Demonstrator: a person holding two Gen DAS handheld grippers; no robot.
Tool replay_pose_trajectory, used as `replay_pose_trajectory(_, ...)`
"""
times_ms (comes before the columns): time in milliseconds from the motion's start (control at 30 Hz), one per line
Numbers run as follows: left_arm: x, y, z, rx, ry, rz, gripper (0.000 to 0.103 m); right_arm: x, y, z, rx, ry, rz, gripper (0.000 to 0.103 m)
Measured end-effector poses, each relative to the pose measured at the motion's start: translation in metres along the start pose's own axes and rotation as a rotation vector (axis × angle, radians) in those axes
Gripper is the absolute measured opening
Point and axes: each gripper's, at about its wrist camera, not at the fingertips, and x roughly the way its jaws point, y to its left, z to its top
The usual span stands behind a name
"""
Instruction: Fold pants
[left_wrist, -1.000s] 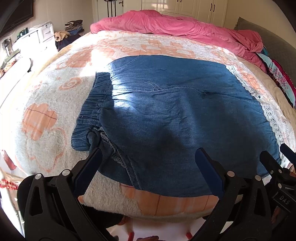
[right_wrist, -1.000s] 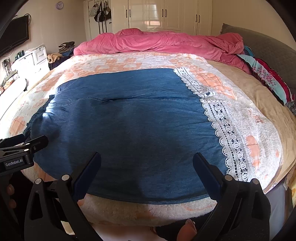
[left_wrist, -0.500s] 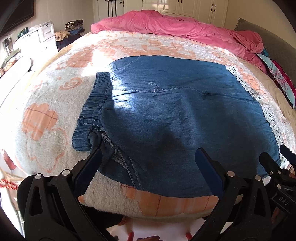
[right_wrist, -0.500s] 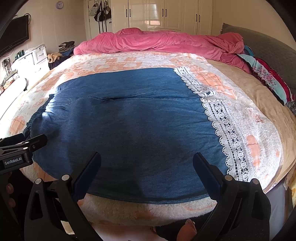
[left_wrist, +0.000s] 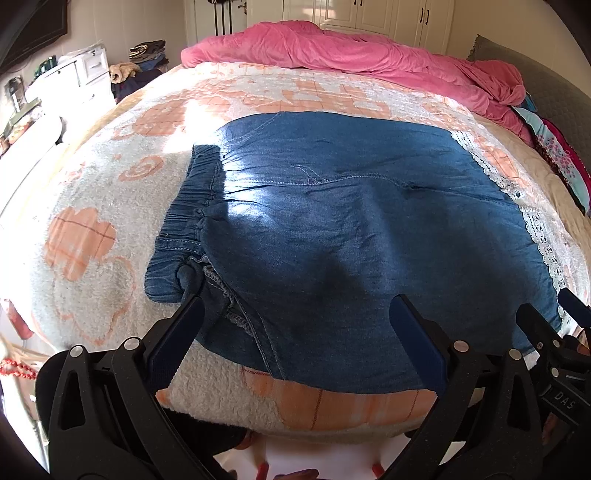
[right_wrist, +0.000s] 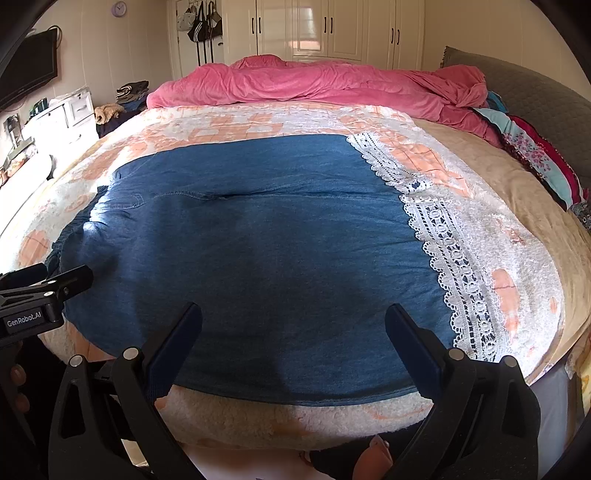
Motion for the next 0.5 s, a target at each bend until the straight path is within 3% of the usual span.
replay_pose_trajectory(500,-0.0015,0.0011,0.0056,-0.010,-0.009,-0.004,0.094,0.0034,-0.0012,0.0012,-0.003,-0.004,0.007,0.099)
